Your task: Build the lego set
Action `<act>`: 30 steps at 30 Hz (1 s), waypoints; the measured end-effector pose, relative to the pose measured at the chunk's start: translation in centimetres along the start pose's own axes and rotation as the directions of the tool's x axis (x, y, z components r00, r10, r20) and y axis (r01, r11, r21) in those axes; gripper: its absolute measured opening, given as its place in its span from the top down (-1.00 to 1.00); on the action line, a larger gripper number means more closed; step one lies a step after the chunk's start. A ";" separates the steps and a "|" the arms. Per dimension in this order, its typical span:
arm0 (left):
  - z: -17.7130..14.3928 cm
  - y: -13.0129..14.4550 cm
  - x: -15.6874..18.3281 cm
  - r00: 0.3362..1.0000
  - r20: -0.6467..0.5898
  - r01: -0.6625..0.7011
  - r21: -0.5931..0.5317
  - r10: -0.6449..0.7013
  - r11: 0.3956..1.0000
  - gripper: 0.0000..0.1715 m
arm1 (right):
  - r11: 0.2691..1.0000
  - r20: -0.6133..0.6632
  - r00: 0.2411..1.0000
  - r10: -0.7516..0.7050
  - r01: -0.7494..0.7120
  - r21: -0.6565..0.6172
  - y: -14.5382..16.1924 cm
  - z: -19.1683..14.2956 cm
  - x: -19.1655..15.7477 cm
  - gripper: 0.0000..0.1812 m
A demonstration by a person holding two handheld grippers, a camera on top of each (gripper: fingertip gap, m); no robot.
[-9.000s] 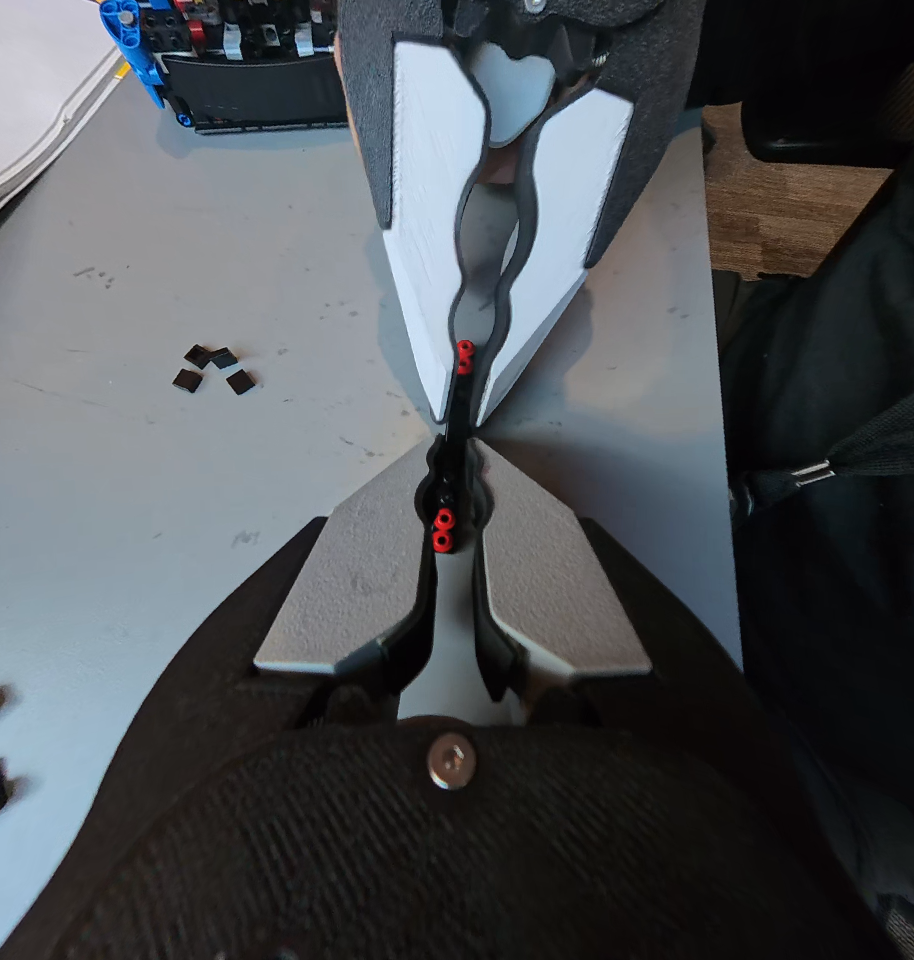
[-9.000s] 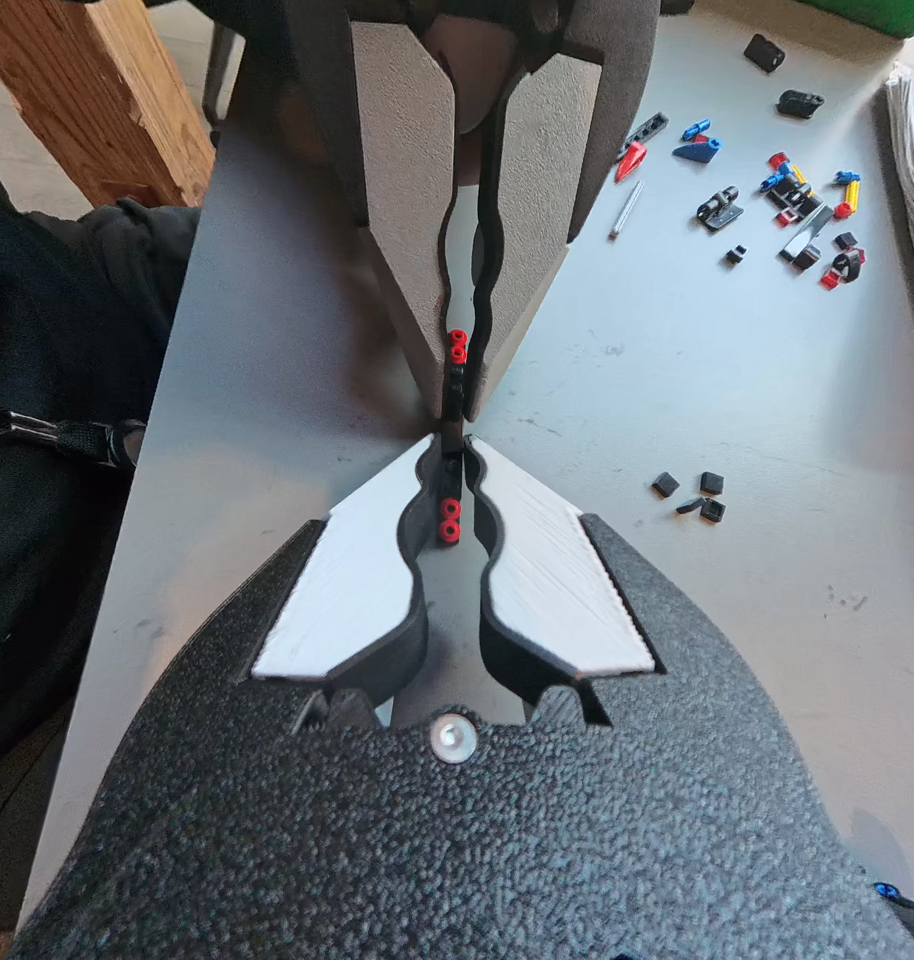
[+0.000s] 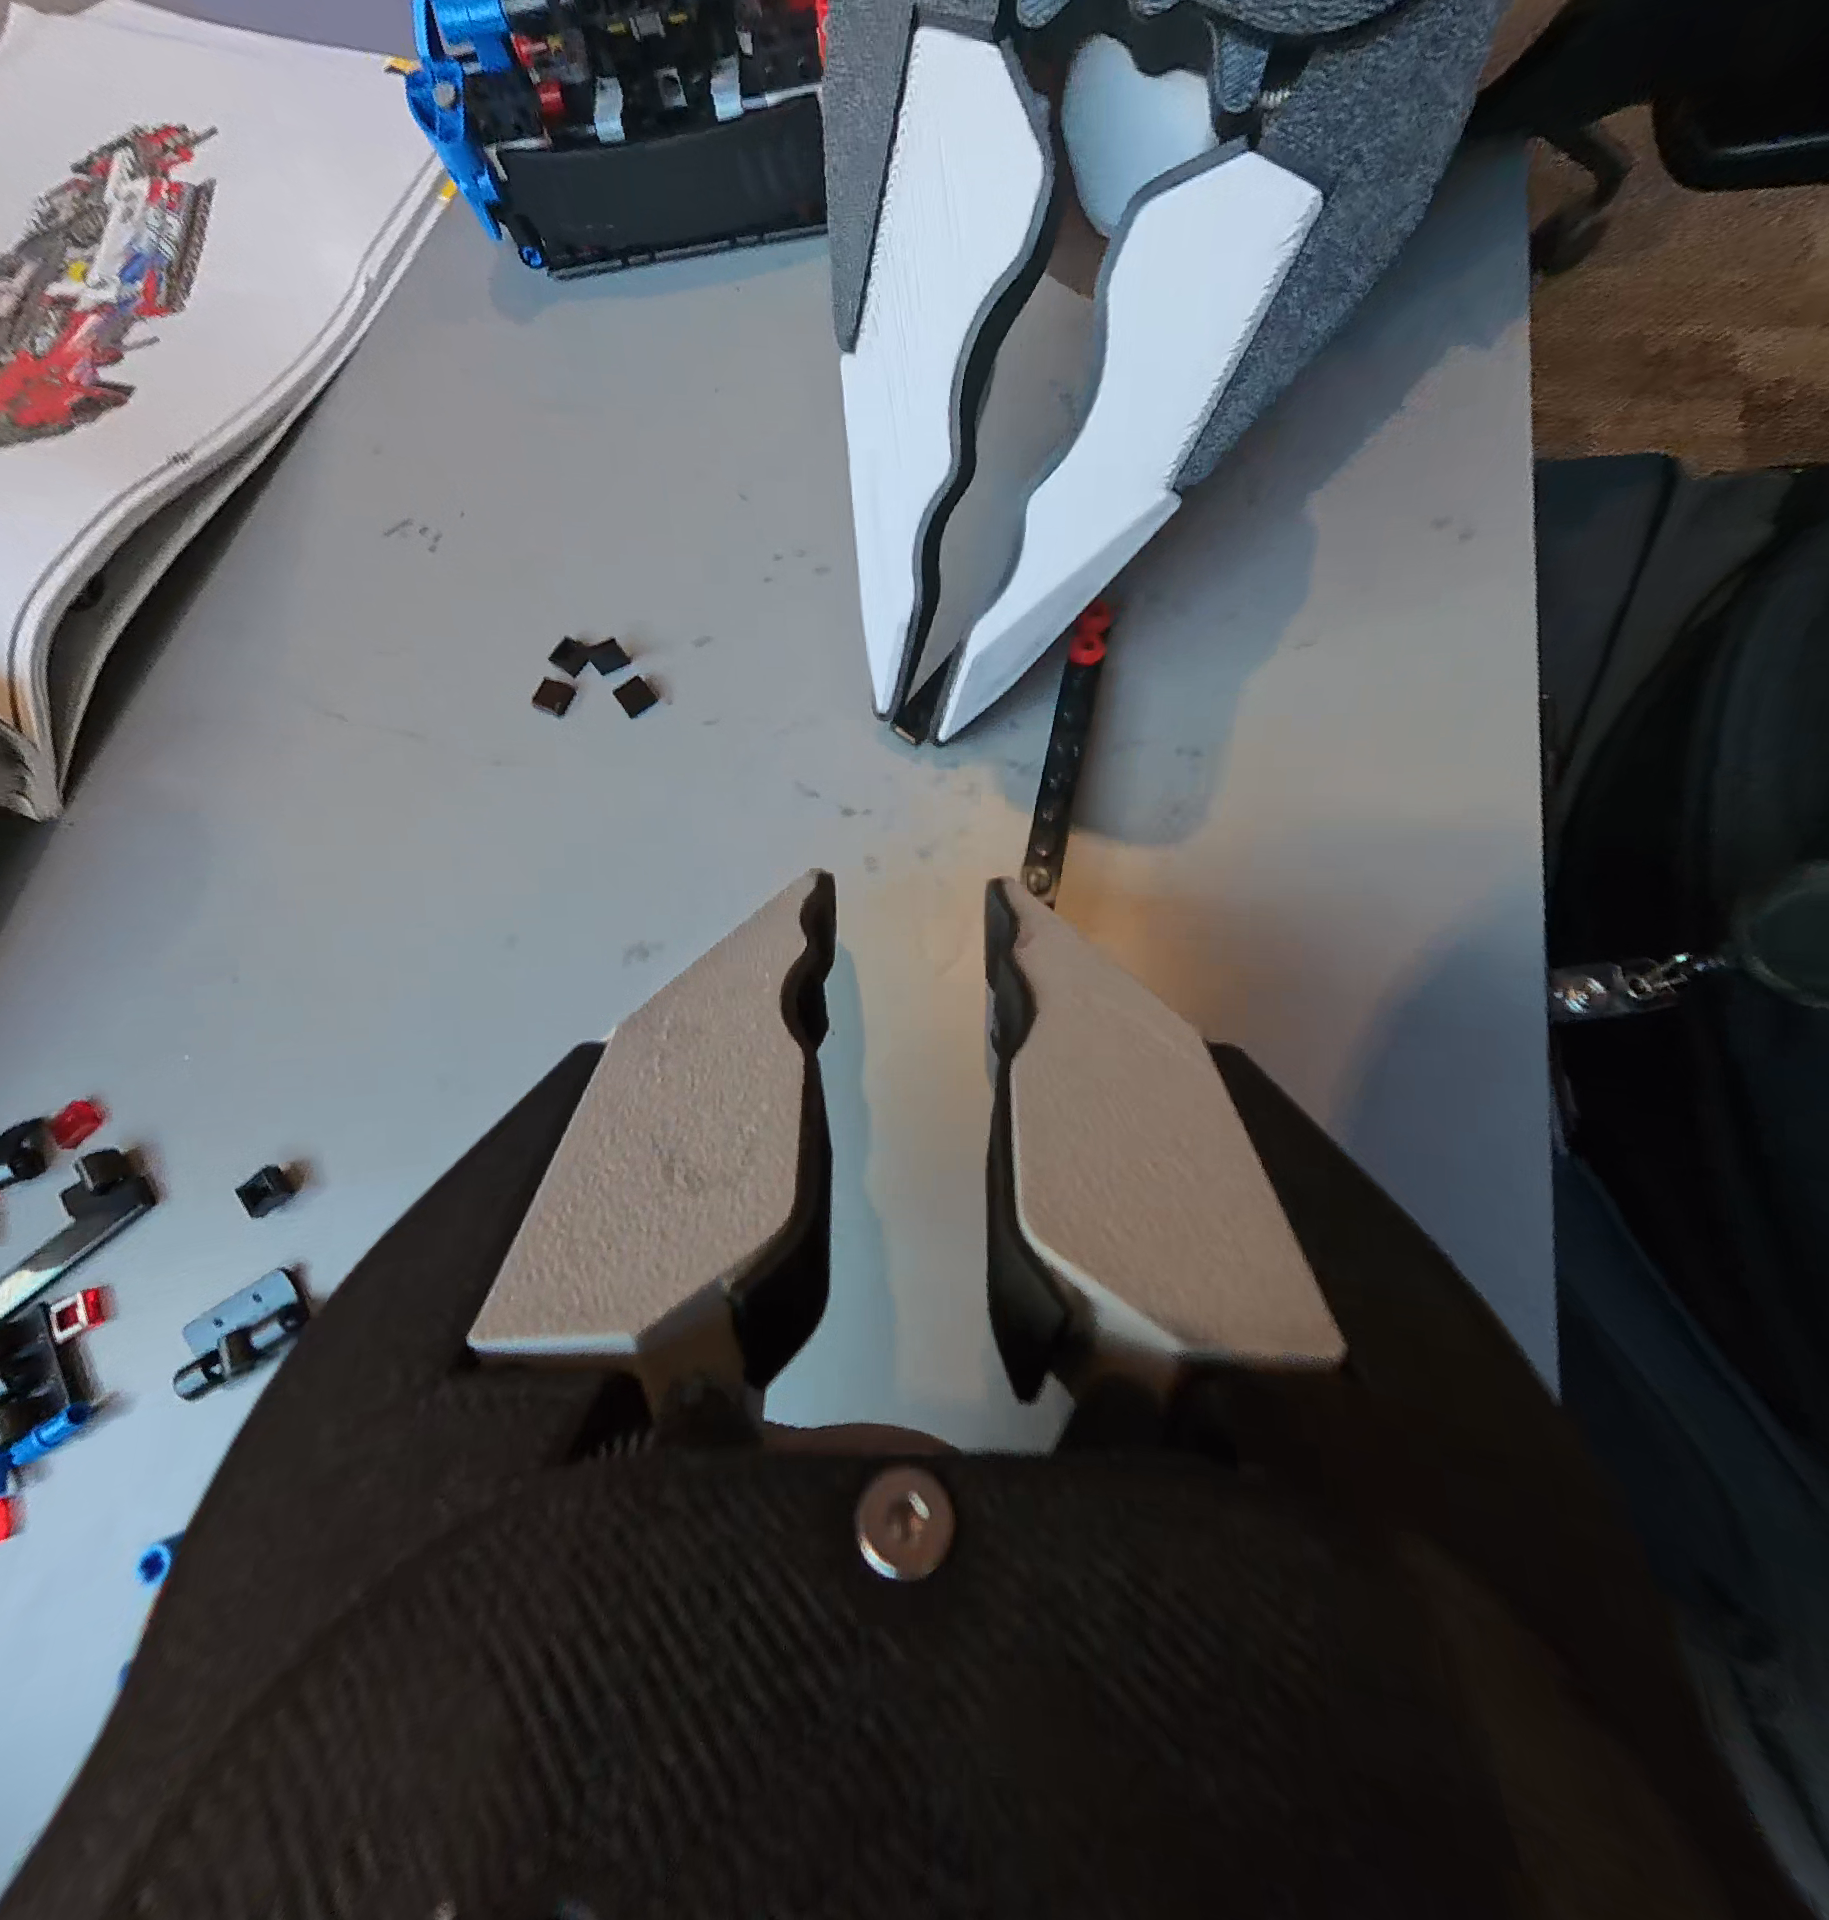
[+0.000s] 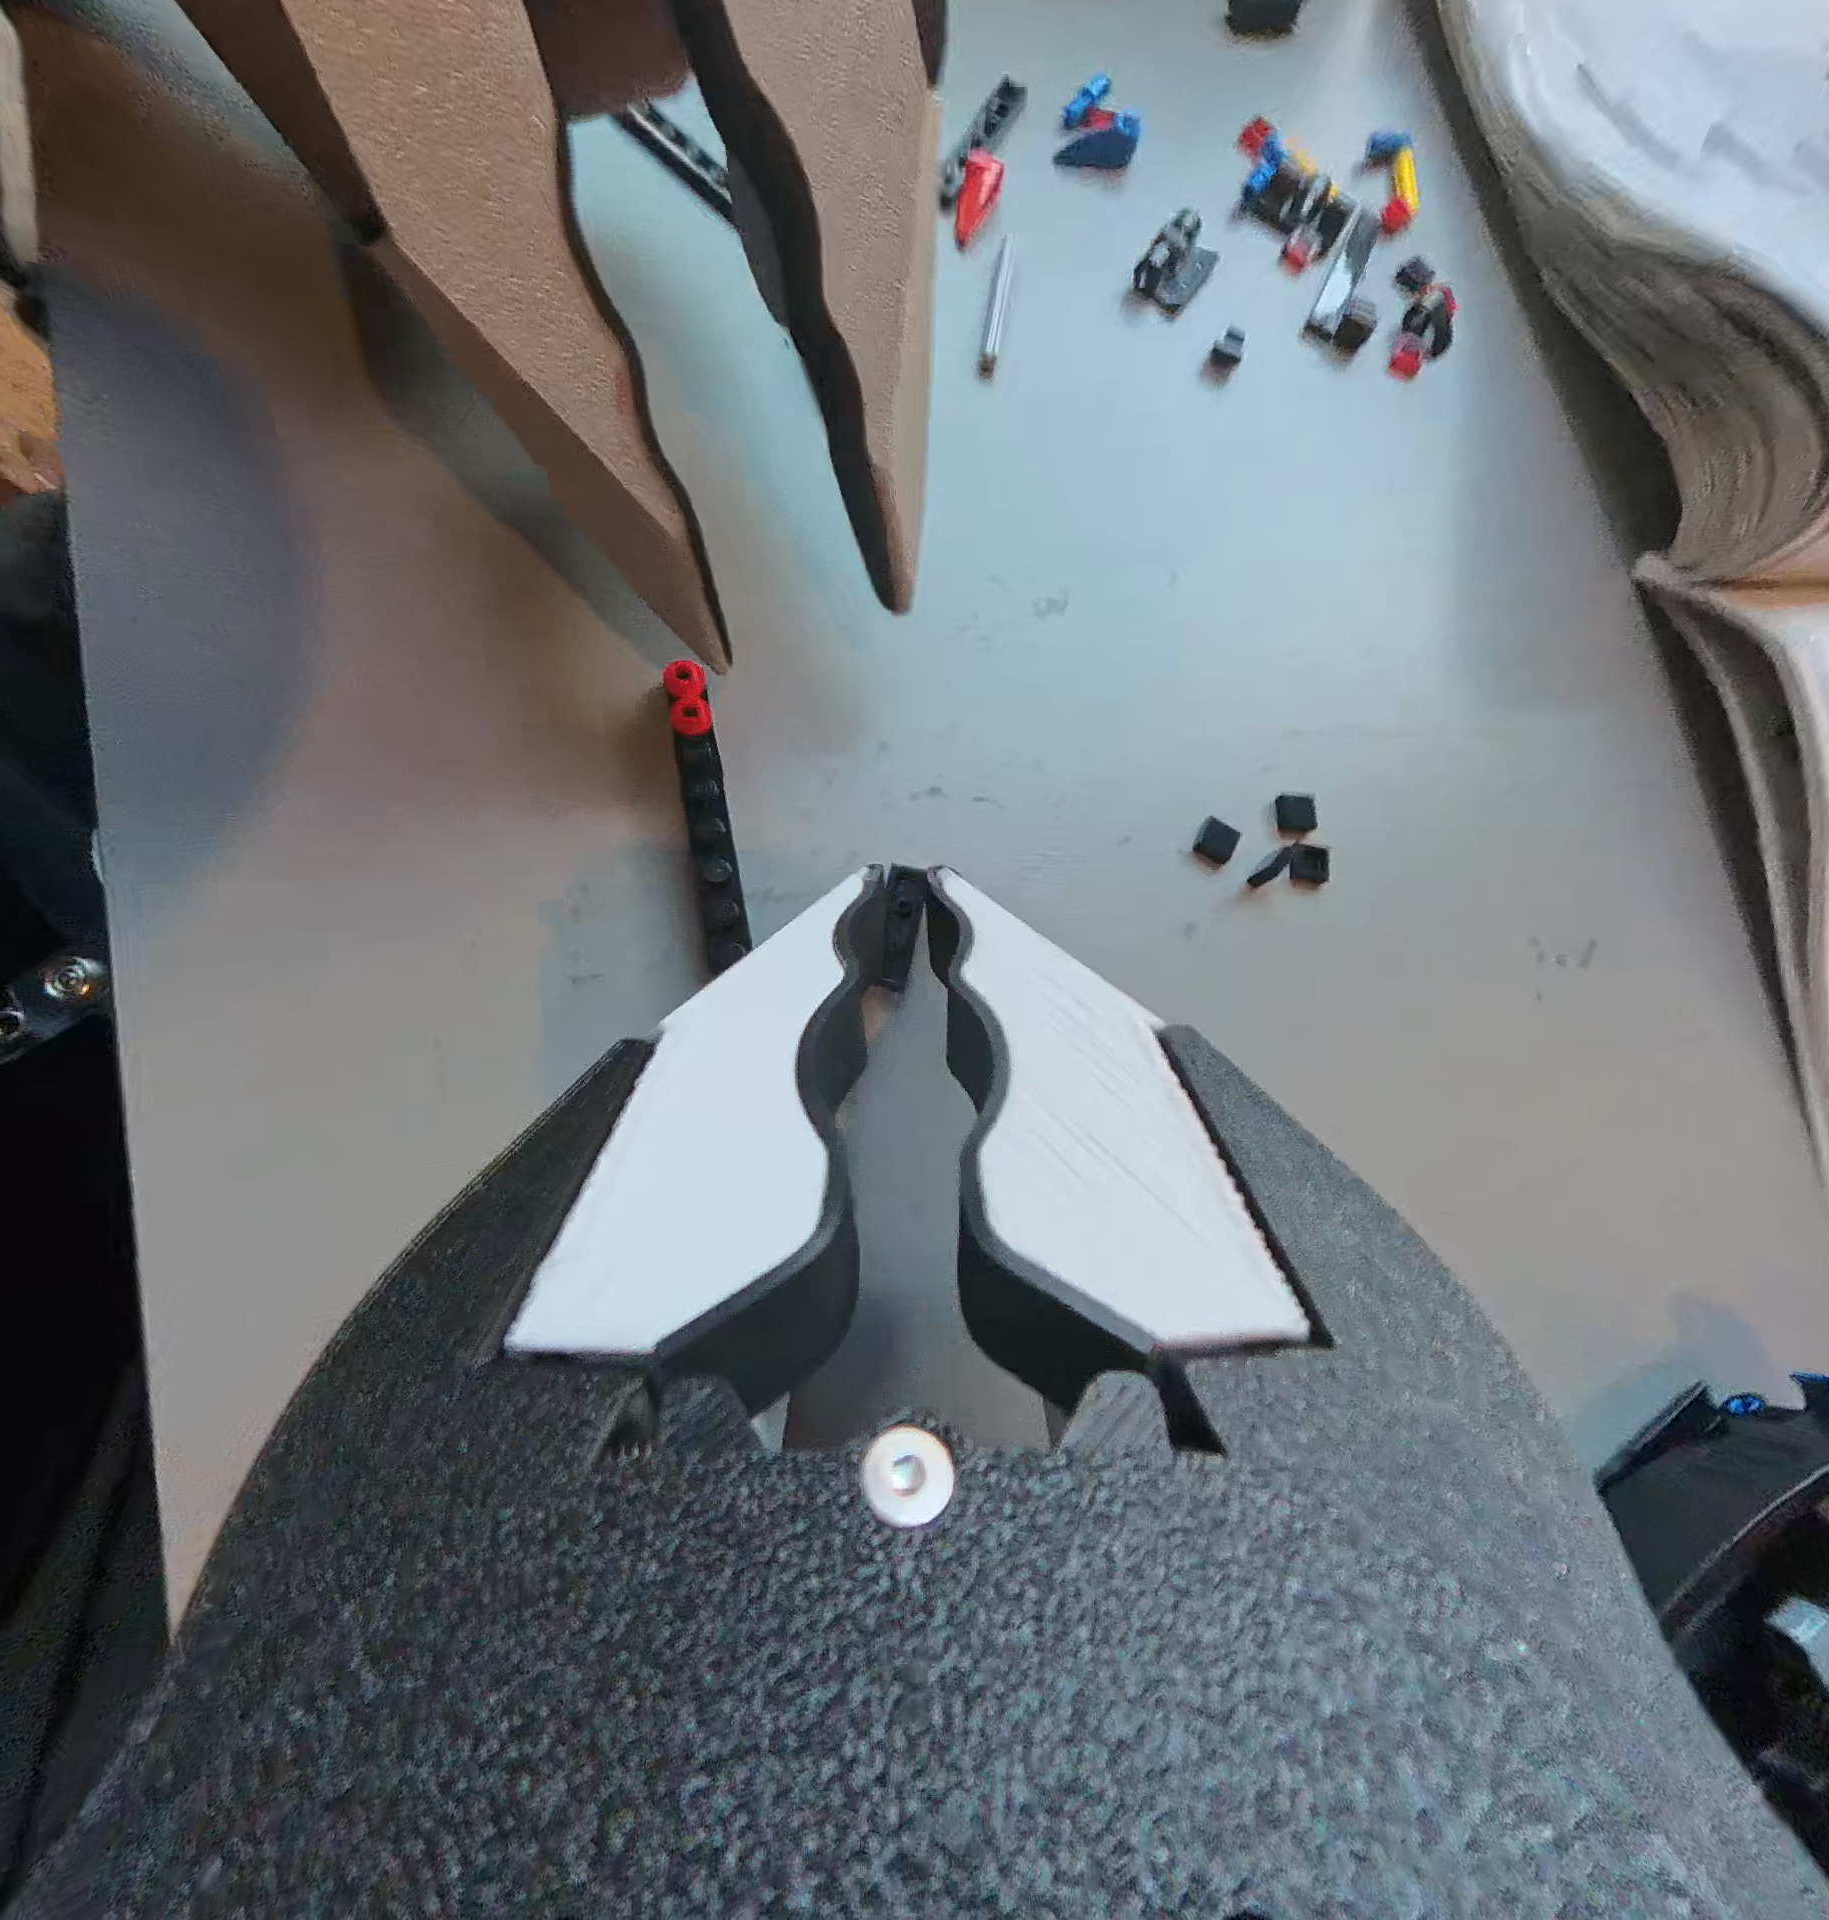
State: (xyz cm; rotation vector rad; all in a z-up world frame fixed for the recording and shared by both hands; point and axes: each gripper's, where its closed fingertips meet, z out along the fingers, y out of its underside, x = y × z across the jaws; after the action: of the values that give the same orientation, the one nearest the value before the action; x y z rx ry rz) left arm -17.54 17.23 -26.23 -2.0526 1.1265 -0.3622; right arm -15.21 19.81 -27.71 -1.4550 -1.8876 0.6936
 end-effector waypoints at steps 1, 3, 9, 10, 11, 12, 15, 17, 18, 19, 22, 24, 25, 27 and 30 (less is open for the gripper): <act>0.2 -0.3 0.0 1.000 0.011 -0.007 0.002 0.007 1.000 0.71 | 0.999 -0.021 0.999 -0.035 0.036 0.037 -0.5 -0.3 0.2 0.93; 0.7 -0.4 0.2 1.000 0.008 0.011 -0.007 -0.011 1.000 0.75 | 0.985 -0.065 0.991 -0.119 0.126 0.120 -1.8 -1.0 0.1 0.93; 0.3 -1.7 0.2 0.982 -0.099 0.171 0.122 -0.160 0.978 0.70 | 0.859 -0.266 0.934 -0.237 0.330 0.391 -6.6 -4.5 -0.2 0.93; 0.1 -2.4 0.6 0.981 -0.126 0.166 0.167 -0.146 0.972 0.70 | 0.832 -0.252 0.945 -0.209 0.307 0.461 -7.5 -5.3 -0.5 0.93; -0.3 -3.4 1.2 0.979 -0.157 0.160 0.222 -0.126 0.962 0.70 | 0.807 -0.216 0.958 -0.189 0.277 0.522 -8.4 -5.9 -0.9 0.93; -0.6 -4.4 1.7 0.977 -0.181 0.158 0.280 -0.110 0.947 0.70 | 0.788 -0.178 0.969 -0.172 0.243 0.565 -9.0 -6.4 -1.3 0.93; -1.9 -6.9 2.9 0.963 -0.261 0.179 0.422 -0.070 0.889 0.71 | 0.732 -0.100 0.986 -0.132 0.165 0.661 -10.3 -7.6 -2.0 0.93; -3.1 -8.2 3.5 0.952 -0.302 0.199 0.507 -0.044 0.839 0.72 | 0.698 -0.064 0.991 -0.120 0.130 0.704 -10.9 -8.3 -2.4 0.93; -3.7 -8.8 3.5 0.951 -0.308 0.208 0.547 -0.036 0.811 0.73 | 0.678 -0.052 0.992 -0.119 0.119 0.726 -11.1 -8.8 -2.6 0.93; -4.3 -9.3 3.6 0.949 -0.313 0.215 0.583 -0.027 0.783 0.75 | 0.660 -0.043 0.992 -0.119 0.111 0.743 -11.4 -9.1 -2.7 0.93; -5.6 -10.3 3.9 0.937 -0.349 0.245 0.646 -0.006 0.723 0.80 | 0.619 -0.027 0.992 -0.123 0.098 0.780 -11.9 -9.5 -3.0 0.93; -5.9 -10.7 3.9 0.932 -0.362 0.262 0.659 -0.008 0.705 0.83 | 0.608 -0.012 0.992 -0.122 0.085 0.790 -11.9 -9.5 -3.1 0.93; -5.9 -10.7 4.0 0.932 -0.363 0.262 0.659 -0.007 0.705 0.86 | 0.599 -0.004 0.993 -0.121 0.076 0.797 -11.9 -9.6 -3.1 0.93; -5.9 -10.7 4.0 0.934 -0.356 0.255 0.668 -0.001 0.700 0.93 | 0.591 0.008 0.992 -0.123 0.067 0.804 -11.9 -9.6 -3.3 0.93; -5.8 -10.6 4.3 0.934 -0.358 0.251 0.664 0.005 0.705 0.93 | 0.592 0.008 0.992 -0.125 0.068 0.803 -11.7 -9.5 -3.4 0.93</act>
State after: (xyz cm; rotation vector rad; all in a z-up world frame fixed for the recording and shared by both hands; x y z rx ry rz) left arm -11.96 14.47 -15.05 -1.3942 0.8370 -1.0750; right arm -14.71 13.82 -13.47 -0.7210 -1.3453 1.3339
